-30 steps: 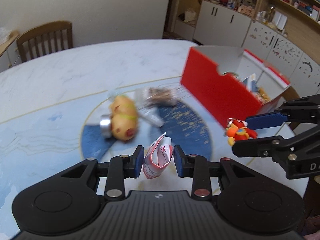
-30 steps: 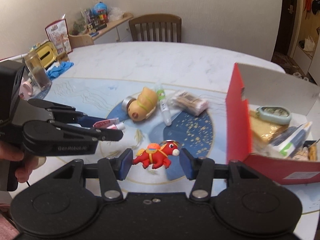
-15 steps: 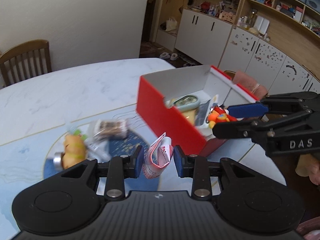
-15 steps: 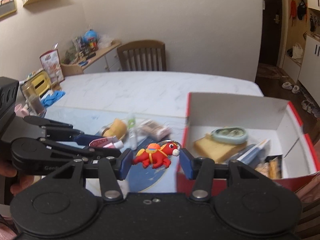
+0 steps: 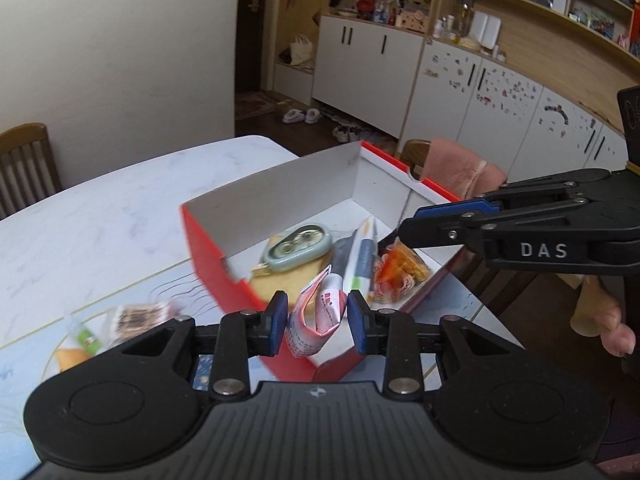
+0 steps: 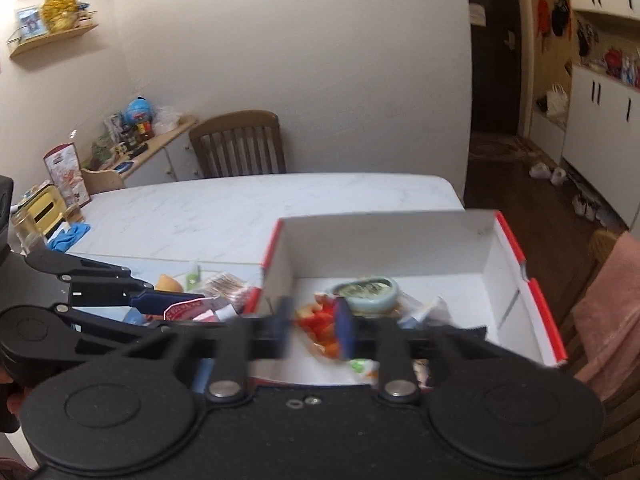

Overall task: Organize objects
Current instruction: 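Carry the pink packet and horse keychain into the red shoebox with both tools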

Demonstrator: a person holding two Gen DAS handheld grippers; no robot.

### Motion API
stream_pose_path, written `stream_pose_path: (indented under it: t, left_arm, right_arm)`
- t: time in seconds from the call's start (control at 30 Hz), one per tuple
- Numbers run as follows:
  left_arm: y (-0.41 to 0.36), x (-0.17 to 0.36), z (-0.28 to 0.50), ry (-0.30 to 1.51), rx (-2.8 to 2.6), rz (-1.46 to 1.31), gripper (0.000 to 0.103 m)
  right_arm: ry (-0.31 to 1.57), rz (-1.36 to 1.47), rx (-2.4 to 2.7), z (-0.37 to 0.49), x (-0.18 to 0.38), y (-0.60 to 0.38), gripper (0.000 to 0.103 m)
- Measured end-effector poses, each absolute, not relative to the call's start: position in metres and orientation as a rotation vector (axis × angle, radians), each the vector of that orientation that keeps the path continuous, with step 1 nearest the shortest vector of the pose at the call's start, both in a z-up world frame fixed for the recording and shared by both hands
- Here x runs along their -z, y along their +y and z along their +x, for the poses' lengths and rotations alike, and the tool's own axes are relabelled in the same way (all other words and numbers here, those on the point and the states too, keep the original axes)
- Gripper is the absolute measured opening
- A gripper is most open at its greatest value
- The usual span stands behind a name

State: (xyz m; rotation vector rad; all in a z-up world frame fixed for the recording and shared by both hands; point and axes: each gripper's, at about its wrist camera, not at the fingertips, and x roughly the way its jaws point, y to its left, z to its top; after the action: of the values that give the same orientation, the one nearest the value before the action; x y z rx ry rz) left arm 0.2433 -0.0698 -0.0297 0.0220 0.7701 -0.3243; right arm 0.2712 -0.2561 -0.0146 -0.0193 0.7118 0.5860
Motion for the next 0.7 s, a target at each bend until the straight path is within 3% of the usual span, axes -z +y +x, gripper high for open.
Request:
stream_pose_path:
  t: [0.7]
  left_arm:
    - [-0.130,0.085,0.350,0.944,0.314,0.121,0.031]
  right_arm:
    - [0.807,0.017,-0.490,0.320,0.055,-0.312,0.021]
